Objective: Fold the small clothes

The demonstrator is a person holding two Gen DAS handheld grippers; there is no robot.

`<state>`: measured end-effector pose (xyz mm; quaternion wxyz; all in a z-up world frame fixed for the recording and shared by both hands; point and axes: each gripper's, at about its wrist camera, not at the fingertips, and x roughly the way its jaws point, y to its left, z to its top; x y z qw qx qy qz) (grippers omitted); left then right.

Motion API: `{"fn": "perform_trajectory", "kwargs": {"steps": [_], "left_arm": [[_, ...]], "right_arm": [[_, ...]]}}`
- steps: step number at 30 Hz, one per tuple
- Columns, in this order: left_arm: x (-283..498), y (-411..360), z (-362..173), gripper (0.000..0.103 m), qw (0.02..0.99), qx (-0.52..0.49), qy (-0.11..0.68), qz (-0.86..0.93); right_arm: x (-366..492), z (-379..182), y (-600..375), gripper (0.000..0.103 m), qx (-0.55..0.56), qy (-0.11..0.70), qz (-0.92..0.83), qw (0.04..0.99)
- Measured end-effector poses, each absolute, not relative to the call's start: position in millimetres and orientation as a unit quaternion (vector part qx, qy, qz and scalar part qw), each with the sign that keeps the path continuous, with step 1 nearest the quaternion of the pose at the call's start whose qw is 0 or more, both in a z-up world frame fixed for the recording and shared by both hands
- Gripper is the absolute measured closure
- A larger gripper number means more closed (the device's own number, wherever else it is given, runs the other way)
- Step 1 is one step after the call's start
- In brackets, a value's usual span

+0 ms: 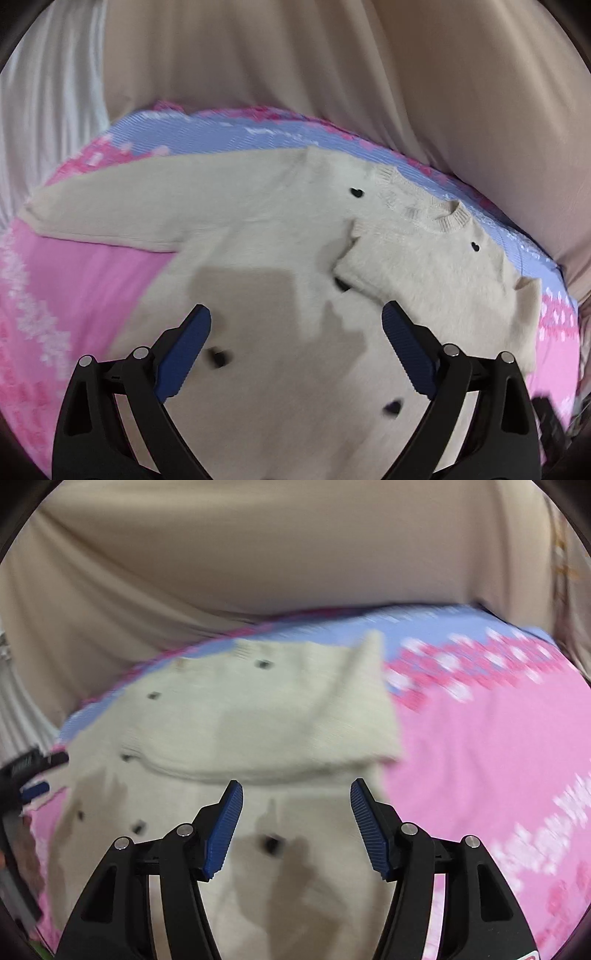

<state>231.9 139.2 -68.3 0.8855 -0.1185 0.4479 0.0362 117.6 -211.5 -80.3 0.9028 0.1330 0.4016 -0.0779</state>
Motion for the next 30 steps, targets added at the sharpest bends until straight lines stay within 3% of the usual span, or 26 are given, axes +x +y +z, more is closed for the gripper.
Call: {"fn": "perform_trajectory", "kwargs": {"steps": [4,6,9,10,11,13,20,30], "left_arm": [[275,118,-105,0.012,0.864,-0.142,0.483,0.035],[286,111,-120,0.017,0.854,-0.152,0.496,0.029],[294,106,-129,0.041,0.853,-0.158,0.497,0.029],[296,103,-127,0.065,0.857,-0.152,0.491,0.026],[302,100,-127,0.081,0.856,-0.139,0.497,0.023],[310,101,-119,0.094,0.859,-0.139,0.492,0.018],[327,128,-70,0.094,0.891,-0.157,0.425,0.03],[328,144,-107,0.092,0.887,-0.107,0.446,0.06]], "right_arm": [[104,-97,-231,0.043,0.13,0.412,-0.1,0.896],[104,-107,-235,0.043,0.132,0.416,-0.101,0.894],[110,-110,-237,0.043,0.134,0.414,-0.095,0.895],[112,-109,-237,0.043,0.134,0.411,-0.092,0.897],[114,-108,-236,0.043,0.134,0.408,-0.088,0.899],[118,-104,-233,0.043,0.134,0.402,-0.082,0.902],[127,-101,-229,0.043,0.127,0.402,-0.076,0.904],[198,-121,-216,0.046,0.085,0.421,-0.069,0.9]]}}
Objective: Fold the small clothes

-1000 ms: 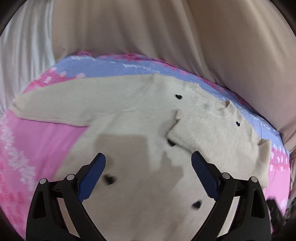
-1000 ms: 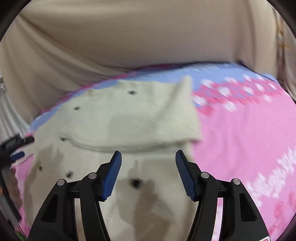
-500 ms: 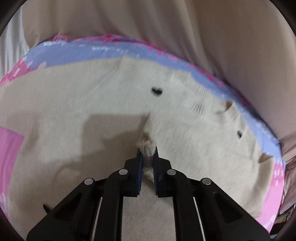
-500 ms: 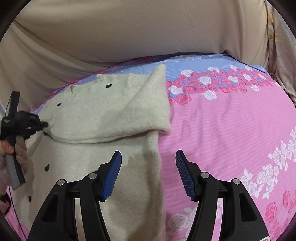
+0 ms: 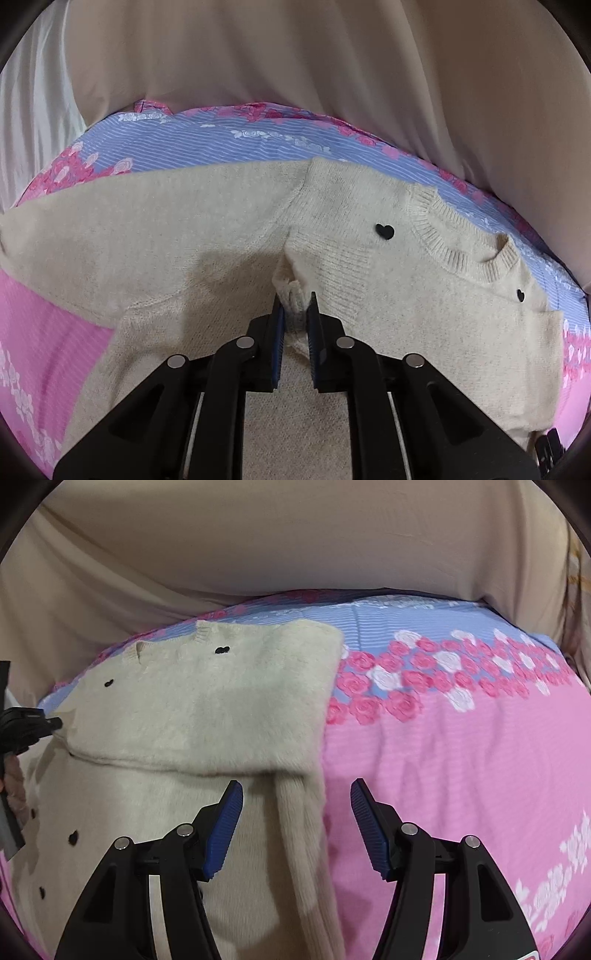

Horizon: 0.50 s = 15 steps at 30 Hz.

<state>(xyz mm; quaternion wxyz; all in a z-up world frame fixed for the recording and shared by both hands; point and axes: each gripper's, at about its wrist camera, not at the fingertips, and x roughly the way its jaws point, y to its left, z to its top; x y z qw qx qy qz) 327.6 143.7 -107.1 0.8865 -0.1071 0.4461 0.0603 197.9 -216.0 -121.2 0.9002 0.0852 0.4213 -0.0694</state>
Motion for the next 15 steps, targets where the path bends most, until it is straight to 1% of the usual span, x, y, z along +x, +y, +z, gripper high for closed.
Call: {"fn": "perform_trajectory", "kwargs": {"steps": [1,3,5,6,8,9,10,11,12,14,15], "left_arm": [[328,146,-107,0.091,0.886,-0.109,0.447,0.061],[329,148,-106,0.091,0.886,-0.108,0.446,0.061],[329,152,-106,0.089,0.887,-0.103,0.446,0.059],[328,153,-107,0.088,0.886,-0.102,0.448,0.056],[324,157,-109,0.082,0.885,-0.104,0.452,0.052],[320,161,-110,0.081,0.884,-0.109,0.451,0.052],[314,167,-109,0.076,0.884,-0.115,0.45,0.054],[309,172,-108,0.072,0.884,-0.122,0.449,0.056],[300,182,-105,0.07,0.883,-0.133,0.446,0.058],[286,202,-99,0.055,0.883,-0.152,0.439,0.068],[277,221,-95,0.052,0.882,-0.167,0.434,0.081]], "right_arm": [[206,-125,-217,0.05,0.085,0.427,-0.07,0.898],[215,-128,-226,0.08,0.097,0.432,-0.08,0.893],[215,-130,-242,0.08,0.121,0.43,-0.106,0.889],[213,-133,-247,0.079,0.131,0.433,-0.11,0.885],[205,-131,-247,0.078,0.139,0.432,-0.111,0.884],[200,-127,-243,0.077,0.134,0.43,-0.111,0.886],[194,-121,-238,0.077,0.128,0.425,-0.111,0.889],[185,-112,-231,0.076,0.121,0.415,-0.111,0.895],[177,-105,-226,0.072,0.12,0.408,-0.108,0.899],[158,-89,-212,0.071,0.121,0.396,-0.089,0.906],[148,-82,-202,0.066,0.118,0.393,-0.078,0.909]]}}
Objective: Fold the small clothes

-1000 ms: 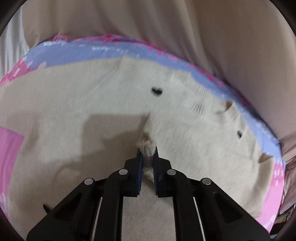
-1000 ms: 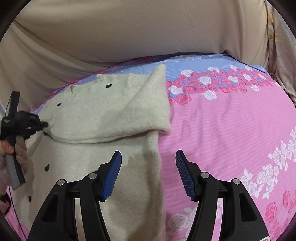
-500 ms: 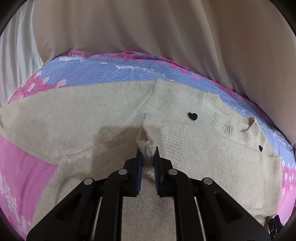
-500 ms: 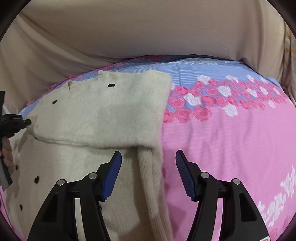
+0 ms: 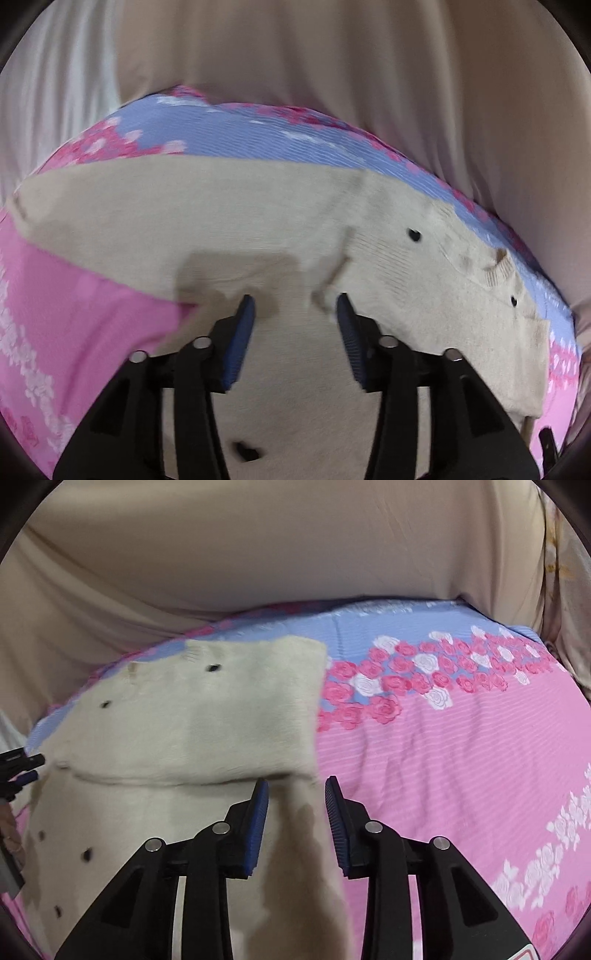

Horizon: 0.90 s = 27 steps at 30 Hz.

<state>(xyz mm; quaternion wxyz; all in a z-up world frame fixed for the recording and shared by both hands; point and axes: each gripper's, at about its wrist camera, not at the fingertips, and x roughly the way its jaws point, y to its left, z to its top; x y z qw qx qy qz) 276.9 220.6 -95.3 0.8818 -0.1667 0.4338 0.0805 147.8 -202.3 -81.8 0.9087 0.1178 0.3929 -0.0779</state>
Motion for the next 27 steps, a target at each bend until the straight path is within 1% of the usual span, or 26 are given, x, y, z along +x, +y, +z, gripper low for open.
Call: {"fn": "perform_trajectory", "kwargs": {"steps": [1,2,3,5,8,12,15,18,21,22,24,26,27], "left_arm": [[271,237,-93,0.049,0.88,-0.18,0.43,0.092],[265,255,-90,0.046,0.877,-0.193,0.426,0.104],[259,280,-88,0.045,0.873,-0.21,0.422,0.123],[252,327,-87,0.042,0.866,-0.23,0.413,0.165],[241,411,-90,0.042,0.848,-0.26,0.397,0.237],[236,492,-105,0.043,0.825,-0.27,0.39,0.308],[238,531,-119,0.043,0.809,-0.277,0.397,0.334],[245,550,-131,0.043,0.8,-0.286,0.407,0.336],[251,561,-146,0.046,0.79,-0.308,0.416,0.328],[252,560,-145,0.05,0.794,-0.303,0.41,0.33],[258,557,-145,0.062,0.8,-0.299,0.411,0.321],[264,556,-144,0.091,0.802,-0.301,0.413,0.309],[268,555,-142,0.092,0.805,-0.305,0.414,0.296]], "right_arm": [[138,-76,-191,0.064,0.112,0.391,-0.065,0.911],[131,-73,-183,0.059,0.107,0.391,-0.055,0.913],[122,-69,-169,0.057,0.097,0.391,-0.042,0.914],[107,-67,-142,0.055,0.077,0.396,-0.019,0.915],[91,-68,-105,0.055,0.064,0.41,0.011,0.91],[78,-73,-62,0.055,0.055,0.429,0.042,0.9],[73,-74,-33,0.053,0.039,0.438,0.06,0.896],[72,-72,-12,0.053,0.025,0.441,0.073,0.894],[72,-69,0,0.051,0.019,0.44,0.076,0.895],[72,-68,2,0.051,0.018,0.438,0.075,0.895],[72,-66,4,0.05,0.017,0.436,0.073,0.897],[72,-65,5,0.049,0.017,0.435,0.072,0.897],[72,-65,4,0.049,0.017,0.435,0.072,0.898]]}}
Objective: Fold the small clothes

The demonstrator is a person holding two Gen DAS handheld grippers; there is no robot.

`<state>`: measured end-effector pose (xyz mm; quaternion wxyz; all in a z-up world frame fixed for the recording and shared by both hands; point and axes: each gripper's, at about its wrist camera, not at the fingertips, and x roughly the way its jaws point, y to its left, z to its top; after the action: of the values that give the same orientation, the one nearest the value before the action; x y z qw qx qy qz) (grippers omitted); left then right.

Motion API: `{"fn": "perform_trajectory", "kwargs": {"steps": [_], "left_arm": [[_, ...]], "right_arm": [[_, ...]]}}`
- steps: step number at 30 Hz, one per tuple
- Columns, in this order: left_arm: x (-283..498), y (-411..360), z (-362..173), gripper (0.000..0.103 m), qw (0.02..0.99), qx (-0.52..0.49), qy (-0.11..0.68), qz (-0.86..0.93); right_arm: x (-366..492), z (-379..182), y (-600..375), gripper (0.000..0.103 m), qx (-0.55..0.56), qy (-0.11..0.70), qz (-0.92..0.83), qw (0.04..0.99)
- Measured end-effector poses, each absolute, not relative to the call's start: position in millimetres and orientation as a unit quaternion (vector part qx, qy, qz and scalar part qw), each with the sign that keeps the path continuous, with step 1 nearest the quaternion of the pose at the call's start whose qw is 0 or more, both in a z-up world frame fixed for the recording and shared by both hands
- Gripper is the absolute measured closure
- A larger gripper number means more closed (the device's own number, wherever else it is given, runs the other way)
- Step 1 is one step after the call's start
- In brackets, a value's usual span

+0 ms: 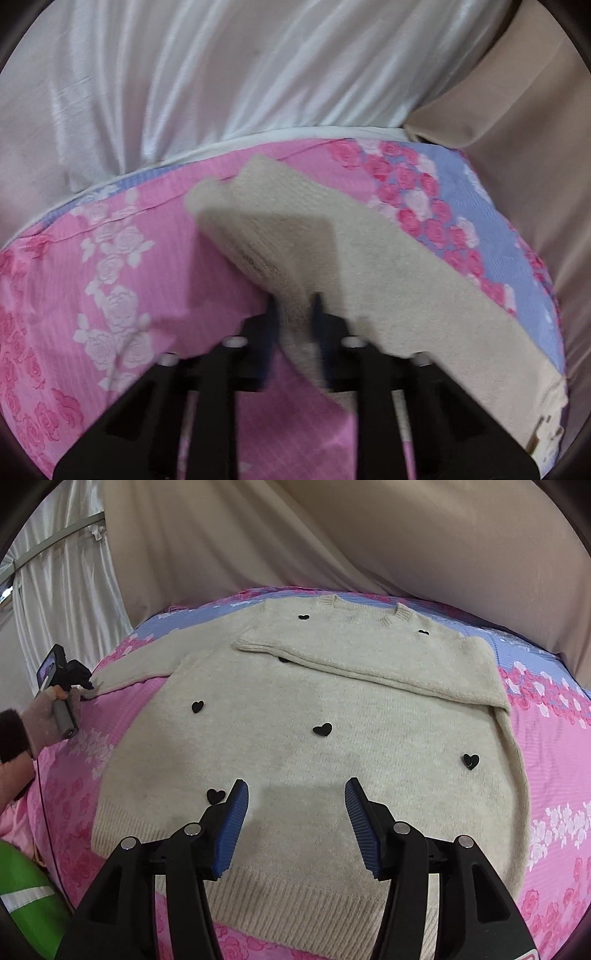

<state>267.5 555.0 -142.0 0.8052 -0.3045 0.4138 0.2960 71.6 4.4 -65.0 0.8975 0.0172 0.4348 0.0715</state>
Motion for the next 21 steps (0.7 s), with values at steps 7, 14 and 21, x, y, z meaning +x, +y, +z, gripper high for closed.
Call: {"fn": "perform_trajectory", "kwargs": {"steps": [7,14,21], "left_arm": [[279,484,-54,0.094,0.878,-0.243,0.344,0.227],[277,317,48,0.094,0.946,-0.161,0.274,0.068],[267,124,44,0.089,0.935,-0.124,0.323,-0.083]], "right_arm": [[65,-63,-14,0.049,0.041,0.43,0.061,0.9],[53,-64,-70,0.049,0.089,0.42,0.023,0.903],[36,-71,-159,0.047,0.143,0.415,-0.041,0.898]]}}
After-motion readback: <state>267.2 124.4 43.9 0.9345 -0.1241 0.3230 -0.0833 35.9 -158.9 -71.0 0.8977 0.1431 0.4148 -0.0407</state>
